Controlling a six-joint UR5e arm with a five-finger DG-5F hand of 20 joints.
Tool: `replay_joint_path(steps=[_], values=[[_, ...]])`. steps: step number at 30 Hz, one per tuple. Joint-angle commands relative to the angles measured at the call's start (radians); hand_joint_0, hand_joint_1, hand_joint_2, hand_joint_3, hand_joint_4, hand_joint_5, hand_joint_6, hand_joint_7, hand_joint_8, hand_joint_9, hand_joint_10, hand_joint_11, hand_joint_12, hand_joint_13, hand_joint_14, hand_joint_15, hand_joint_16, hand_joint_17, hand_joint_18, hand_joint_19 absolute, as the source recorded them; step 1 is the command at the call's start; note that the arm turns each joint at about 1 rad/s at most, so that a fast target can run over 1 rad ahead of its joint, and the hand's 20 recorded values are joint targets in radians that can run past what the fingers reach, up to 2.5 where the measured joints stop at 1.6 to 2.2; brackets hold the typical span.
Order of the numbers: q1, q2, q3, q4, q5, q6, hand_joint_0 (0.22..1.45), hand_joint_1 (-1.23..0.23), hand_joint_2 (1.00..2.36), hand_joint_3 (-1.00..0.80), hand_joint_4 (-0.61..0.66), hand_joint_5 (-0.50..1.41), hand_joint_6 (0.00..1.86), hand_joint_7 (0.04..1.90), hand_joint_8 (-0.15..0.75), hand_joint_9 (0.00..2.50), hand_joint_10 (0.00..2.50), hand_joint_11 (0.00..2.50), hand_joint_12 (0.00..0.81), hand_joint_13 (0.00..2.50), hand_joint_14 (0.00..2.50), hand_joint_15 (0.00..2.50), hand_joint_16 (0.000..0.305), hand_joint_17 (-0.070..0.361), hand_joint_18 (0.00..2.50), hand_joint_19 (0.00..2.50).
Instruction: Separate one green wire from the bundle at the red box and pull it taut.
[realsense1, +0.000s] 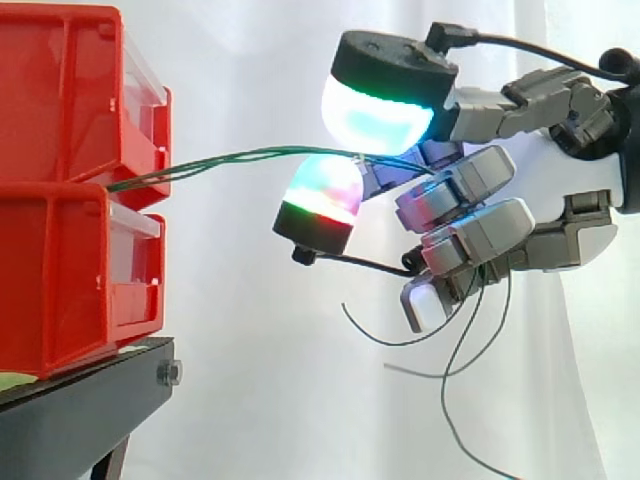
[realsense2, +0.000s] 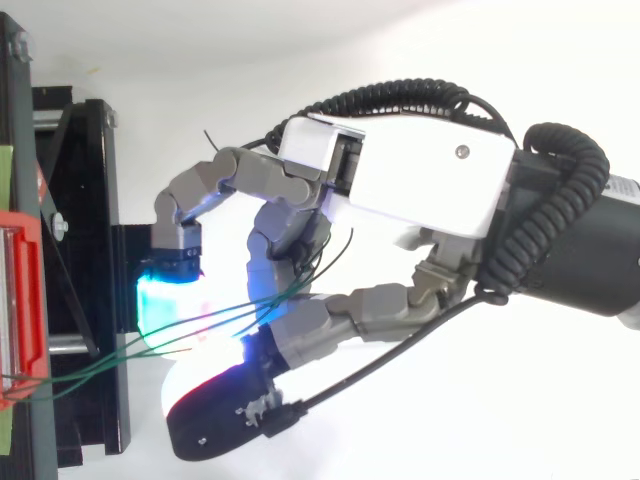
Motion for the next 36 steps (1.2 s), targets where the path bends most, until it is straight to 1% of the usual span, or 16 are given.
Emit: replay_joint_path(steps=[1, 3, 4, 6, 8, 13, 17, 19, 22, 26, 27, 32, 33, 35, 36], values=[[0.0, 0.0, 0.007, -0.004, 0.002, 0.008, 0.51, -0.69, 1.0, -0.5, 0.23, -0.21, 0.89, 0.98, 0.37, 1.19, 0.74, 1.57, 0.402, 1.52, 0.0, 1.67, 0.055, 0.125, 1.08, 0.55], [0.0, 0.0, 0.007, -0.004, 0.002, 0.008, 0.52, -0.66, 1.0, -0.5, 0.22, -0.21, 0.88, 0.99, 0.362, 1.19, 0.71, 1.59, 0.396, 1.52, 0.0, 1.66, 0.055, 0.124, 1.08, 0.56], [0.0, 0.0, 0.007, -0.004, 0.002, 0.008, 0.54, -0.62, 1.0, -0.5, 0.21, -0.21, 0.88, 0.99, 0.349, 1.2, 0.65, 1.64, 0.381, 1.51, 0.0, 1.67, 0.054, 0.122, 1.06, 0.57], [0.0, 0.0, 0.007, -0.003, 0.0, 0.008, 0.57, -0.62, 1.0, -0.49, 0.21, -0.21, 0.87, 1.01, 0.338, 1.19, 0.62, 1.66, 0.378, 1.5, 0.0, 1.65, 0.053, 0.12, 1.05, 0.58], [0.0, 0.0, 0.007, -0.003, 0.002, 0.008, 0.6, -0.63, 1.01, -0.39, 0.2, -0.21, 0.87, 1.03, 0.337, 1.19, 0.59, 1.66, 0.367, 1.49, 0.0, 1.64, 0.052, 0.118, 1.05, 0.58], [0.0, 0.0, 0.007, -0.003, 0.002, 0.008, 0.61, -0.68, 1.02, -0.26, 0.18, -0.21, 0.88, 1.04, 0.332, 1.18, 0.59, 1.66, 0.372, 1.47, 0.0, 1.62, 0.052, 0.118, 1.04, 0.58], [0.0, 0.0, 0.007, 0.0, 0.002, 0.008, 0.62, -0.73, 1.02, -0.23, 0.17, -0.21, 0.88, 1.05, 0.331, 1.16, 0.59, 1.66, 0.377, 1.44, 0.01, 1.61, 0.053, 0.118, 1.04, 0.56], [0.0, 0.0, 0.007, 0.0, 0.002, 0.008, 0.62, -0.76, 1.02, -0.23, 0.18, -0.21, 0.88, 1.06, 0.335, 1.16, 0.59, 1.65, 0.382, 1.42, 0.01, 1.6, 0.052, 0.118, 1.03, 0.56], [0.0, 0.0, 0.007, -0.001, 0.0, 0.008, 0.64, -0.8, 1.02, -0.26, 0.18, -0.21, 0.89, 1.03, 0.338, 1.15, 0.58, 1.65, 0.396, 1.34, 0.01, 1.53, 0.052, 0.117, 1.01, 0.54], [0.0, 0.0, 0.007, -0.001, 0.002, 0.008, 0.67, -0.84, 1.02, -0.3, 0.17, -0.21, 0.89, 0.99, 0.332, 1.15, 0.55, 1.65, 0.409, 1.3, 0.01, 1.48, 0.051, 0.114, 0.98, 0.52], [0.0, 0.0, 0.007, -0.001, 0.0, 0.008, 0.67, -0.85, 1.01, -0.32, 0.18, -0.21, 0.89, 0.98, 0.331, 1.15, 0.53, 1.66, 0.415, 1.27, 0.01, 1.43, 0.051, 0.114, 0.97, 0.52], [0.0, 0.0, 0.007, 0.0, 0.002, 0.008, 0.7, -0.9, 1.0, -0.47, 0.18, -0.21, 0.89, 1.02, 0.338, 1.15, 0.43, 1.67, 0.429, 1.15, 0.02, 1.22, 0.051, 0.115, 0.94, 0.49], [0.0, 0.0, 0.007, 0.0, 0.002, 0.008, 0.68, -0.9, 1.0, -0.5, 0.18, -0.2, 0.89, 1.03, 0.337, 1.15, 0.38, 1.68, 0.429, 1.12, 0.02, 1.17, 0.052, 0.116, 0.93, 0.5], [-0.002, 0.0, 0.007, 0.0, 0.002, 0.008, 0.57, -0.84, 1.0, -0.5, 0.19, -0.2, 0.89, 1.02, 0.358, 1.16, 0.27, 1.69, 0.434, 1.05, 0.02, 1.03, 0.054, 0.121, 0.92, 0.5], [-0.002, 0.0, 0.007, 0.0, 0.002, 0.008, 0.56, -0.81, 1.0, -0.5, 0.19, -0.2, 0.89, 1.02, 0.361, 1.17, 0.25, 1.67, 0.437, 1.03, 0.02, 1.0, 0.055, 0.123, 0.92, 0.5]])
